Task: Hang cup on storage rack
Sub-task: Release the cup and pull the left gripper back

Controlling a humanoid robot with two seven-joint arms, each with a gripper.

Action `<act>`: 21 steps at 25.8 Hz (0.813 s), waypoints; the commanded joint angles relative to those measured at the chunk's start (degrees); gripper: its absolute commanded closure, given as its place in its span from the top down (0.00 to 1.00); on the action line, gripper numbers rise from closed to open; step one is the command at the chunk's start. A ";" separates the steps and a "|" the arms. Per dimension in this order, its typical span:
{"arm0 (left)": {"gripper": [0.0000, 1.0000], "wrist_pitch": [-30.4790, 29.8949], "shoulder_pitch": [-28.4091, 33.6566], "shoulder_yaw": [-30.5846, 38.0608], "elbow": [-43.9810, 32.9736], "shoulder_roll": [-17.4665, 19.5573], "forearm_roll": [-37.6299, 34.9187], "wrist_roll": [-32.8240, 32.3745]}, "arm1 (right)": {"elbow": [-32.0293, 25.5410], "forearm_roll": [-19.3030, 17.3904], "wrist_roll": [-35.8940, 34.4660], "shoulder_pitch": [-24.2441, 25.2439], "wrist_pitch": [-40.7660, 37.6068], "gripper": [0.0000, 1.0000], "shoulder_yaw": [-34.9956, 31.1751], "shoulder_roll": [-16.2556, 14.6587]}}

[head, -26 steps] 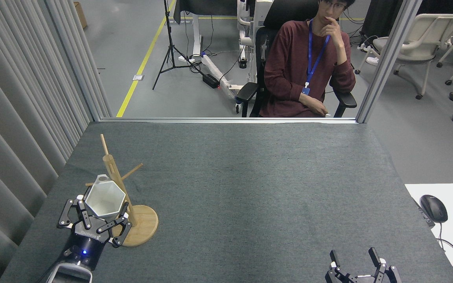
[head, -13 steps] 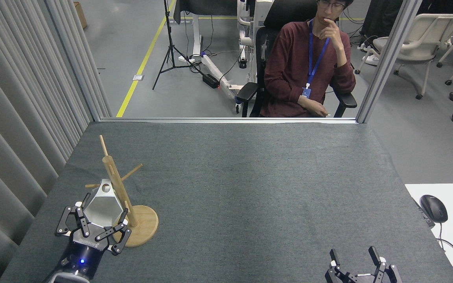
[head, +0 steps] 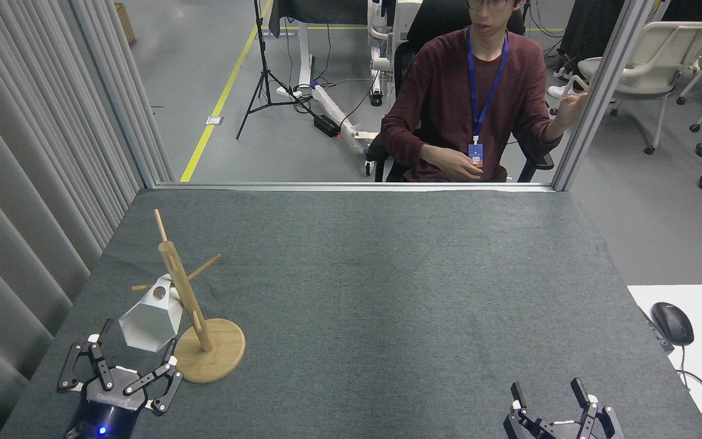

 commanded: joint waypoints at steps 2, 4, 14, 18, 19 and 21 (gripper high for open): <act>0.99 -0.19 6.55 0.38 -3.57 -1.15 3.15 0.03 | -0.17 -0.03 0.23 -0.03 -0.14 0.98 0.00 -0.26; 0.99 -1.42 9.45 -0.06 -5.51 -2.03 5.26 0.03 | -0.26 -0.03 0.23 0.23 -0.23 0.98 -0.09 -0.61; 0.99 -7.57 11.65 -1.29 -6.21 -1.24 12.82 -1.46 | -3.34 -0.03 -0.03 5.94 -0.93 0.98 -3.43 -0.53; 0.99 -8.01 11.91 -1.47 -6.21 -1.15 13.61 -1.46 | -7.99 -0.03 -4.16 12.36 -0.84 0.98 -3.87 0.35; 0.99 -8.27 12.35 -1.47 -6.12 -0.98 14.13 -1.55 | -8.79 -0.03 -4.95 13.68 -0.84 0.98 -4.13 0.79; 0.99 -9.68 13.84 -1.47 -6.12 -0.19 16.16 -1.99 | -9.67 0.06 -5.30 14.82 -0.58 0.98 -4.83 2.11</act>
